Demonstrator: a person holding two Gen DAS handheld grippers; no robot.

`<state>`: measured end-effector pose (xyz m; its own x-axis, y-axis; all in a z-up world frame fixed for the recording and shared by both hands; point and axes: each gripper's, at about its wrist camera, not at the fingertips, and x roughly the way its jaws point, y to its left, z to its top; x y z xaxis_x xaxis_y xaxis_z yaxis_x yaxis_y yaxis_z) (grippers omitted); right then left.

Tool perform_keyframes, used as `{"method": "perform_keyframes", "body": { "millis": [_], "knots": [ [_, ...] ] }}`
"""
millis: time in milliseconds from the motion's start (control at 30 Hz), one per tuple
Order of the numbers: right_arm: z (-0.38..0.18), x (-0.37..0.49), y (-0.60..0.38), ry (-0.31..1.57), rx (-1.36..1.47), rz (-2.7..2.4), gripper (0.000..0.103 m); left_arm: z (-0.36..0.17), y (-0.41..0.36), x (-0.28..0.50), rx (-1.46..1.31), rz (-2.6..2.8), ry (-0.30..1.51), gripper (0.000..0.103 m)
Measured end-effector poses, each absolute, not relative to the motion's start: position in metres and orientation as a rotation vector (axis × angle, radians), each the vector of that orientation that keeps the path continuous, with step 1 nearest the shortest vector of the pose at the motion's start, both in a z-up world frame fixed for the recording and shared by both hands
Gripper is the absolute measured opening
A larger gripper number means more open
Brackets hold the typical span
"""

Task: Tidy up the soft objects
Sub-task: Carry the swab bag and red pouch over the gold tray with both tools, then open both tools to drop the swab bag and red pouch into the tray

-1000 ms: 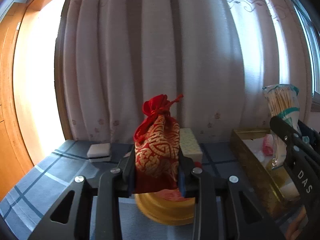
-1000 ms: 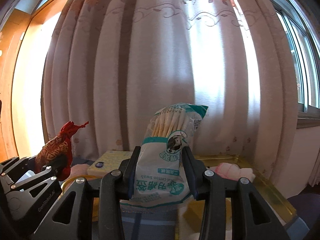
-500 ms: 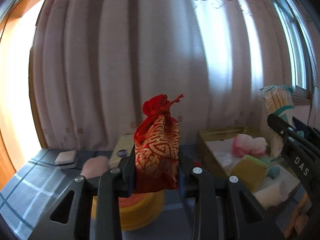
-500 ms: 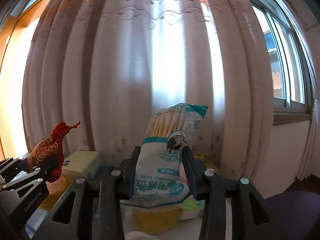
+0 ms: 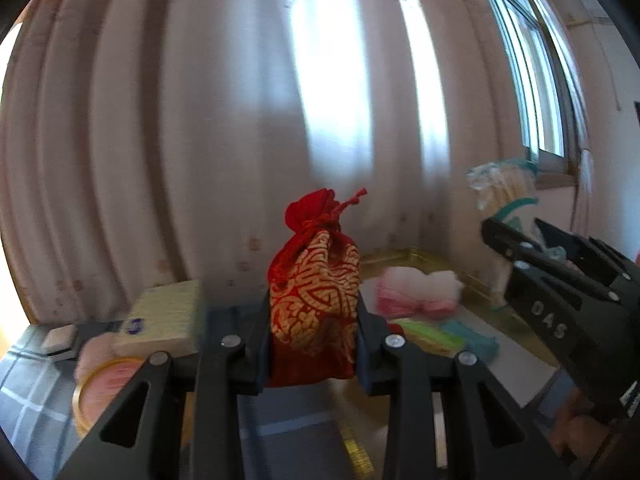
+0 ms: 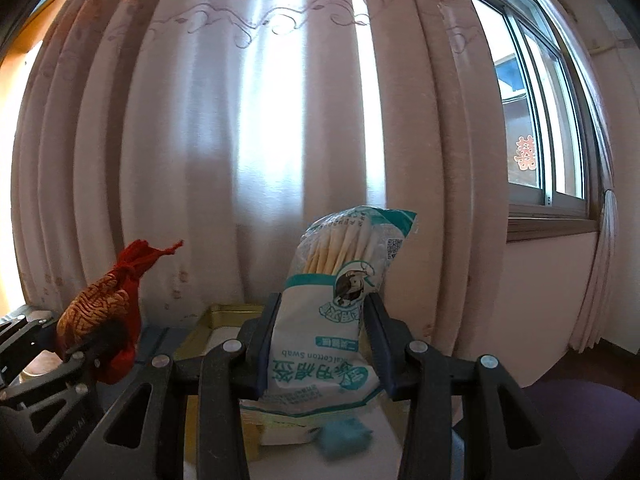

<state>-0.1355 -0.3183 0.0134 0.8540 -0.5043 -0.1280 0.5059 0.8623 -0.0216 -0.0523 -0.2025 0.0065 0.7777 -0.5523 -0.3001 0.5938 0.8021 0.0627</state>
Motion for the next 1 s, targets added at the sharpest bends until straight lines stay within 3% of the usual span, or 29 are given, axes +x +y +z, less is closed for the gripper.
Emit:
{"method": "perform_keyframes", "body": {
  "millis": [500,567,600,700,800,867,1000],
  "knots": [
    [0.007,-0.115,-0.359,0.323,0.074,-0.502,0.044,-0.002,-0.256,-0.037,0.175,-0.676,0.449,0.032],
    [0.006,-0.112,-0.36,0.335,0.082,-0.484,0.045,-0.003,-0.256,-0.036,0.168,-0.659,0.452,0.046],
    [0.005,-0.111,-0.361,0.337,0.089,-0.465,0.047,-0.002,-0.254,-0.036,0.16,-0.654,0.441,0.046],
    [0.005,-0.11,-0.362,0.328,0.091,-0.461,0.062,0.001,-0.249,-0.043,0.166,-0.598,0.386,0.058],
    [0.006,-0.115,-0.366,0.295,0.106,-0.503,0.075,0.003,-0.238,-0.044,0.12,-0.573,0.367,0.081],
    [0.008,-0.124,-0.367,0.245,0.122,-0.524,0.077,0.004,-0.233,-0.046,0.097,-0.56,0.349,0.097],
    [0.01,-0.136,-0.367,0.188,0.136,-0.558,0.087,0.004,-0.233,-0.051,0.111,-0.566,0.318,0.102]
  ]
}}
